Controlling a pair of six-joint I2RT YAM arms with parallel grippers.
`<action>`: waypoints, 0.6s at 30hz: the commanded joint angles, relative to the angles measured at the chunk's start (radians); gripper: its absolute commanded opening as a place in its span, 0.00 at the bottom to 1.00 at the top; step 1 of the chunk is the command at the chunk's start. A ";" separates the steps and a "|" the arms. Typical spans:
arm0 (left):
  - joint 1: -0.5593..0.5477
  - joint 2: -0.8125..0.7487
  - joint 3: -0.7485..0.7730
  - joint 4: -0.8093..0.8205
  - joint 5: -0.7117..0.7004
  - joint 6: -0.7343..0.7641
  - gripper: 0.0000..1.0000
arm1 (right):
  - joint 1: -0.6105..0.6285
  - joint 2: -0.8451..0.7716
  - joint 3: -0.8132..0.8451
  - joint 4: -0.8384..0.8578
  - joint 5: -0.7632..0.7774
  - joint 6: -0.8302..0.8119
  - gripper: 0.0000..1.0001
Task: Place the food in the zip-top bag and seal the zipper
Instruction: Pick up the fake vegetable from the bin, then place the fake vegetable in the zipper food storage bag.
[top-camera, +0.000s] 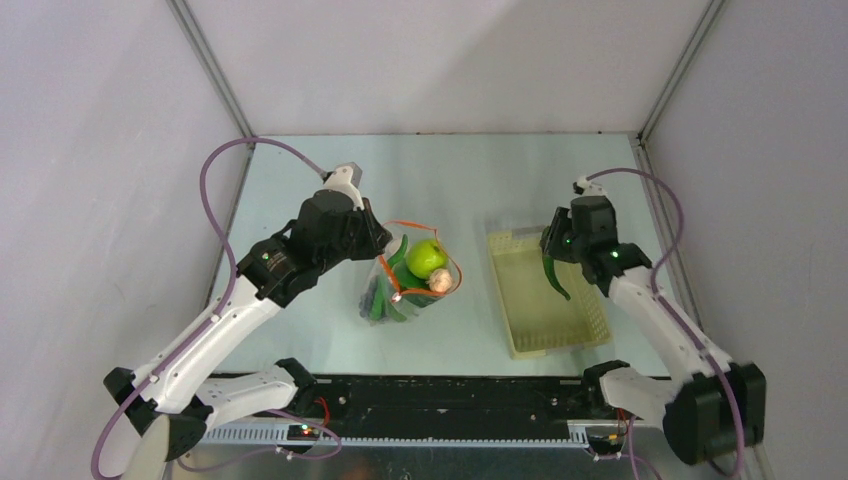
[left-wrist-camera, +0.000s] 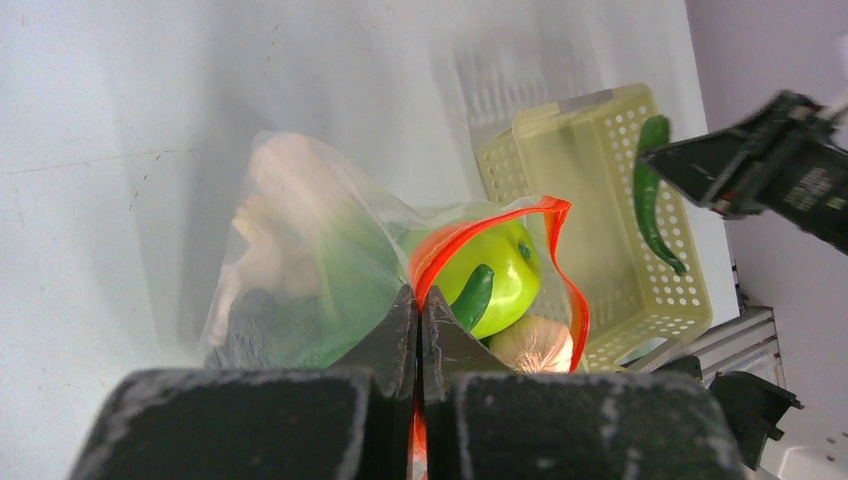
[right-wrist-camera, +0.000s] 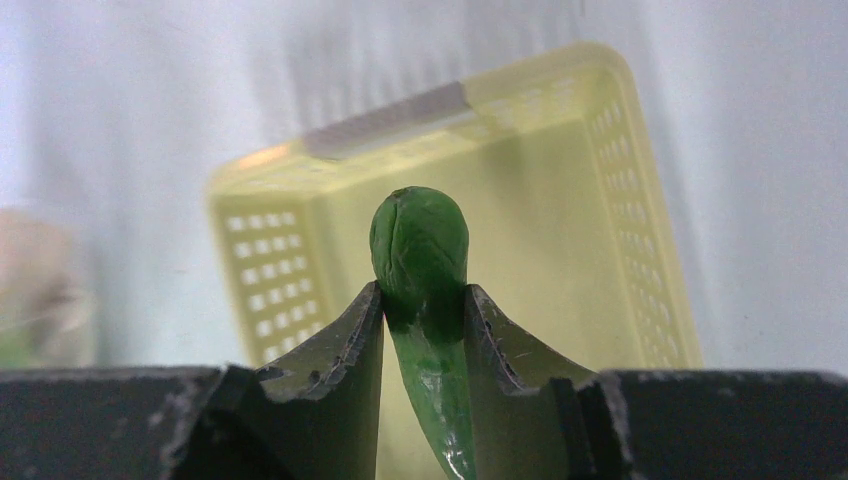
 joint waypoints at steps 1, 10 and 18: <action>0.006 -0.033 0.002 0.080 0.013 -0.006 0.00 | -0.003 -0.174 0.003 -0.020 -0.089 0.041 0.19; 0.006 -0.030 -0.001 0.084 0.019 -0.007 0.00 | 0.007 -0.411 0.009 0.029 -0.437 0.091 0.17; 0.006 -0.018 -0.002 0.088 0.031 -0.012 0.00 | 0.255 -0.358 0.047 0.365 -0.647 0.229 0.11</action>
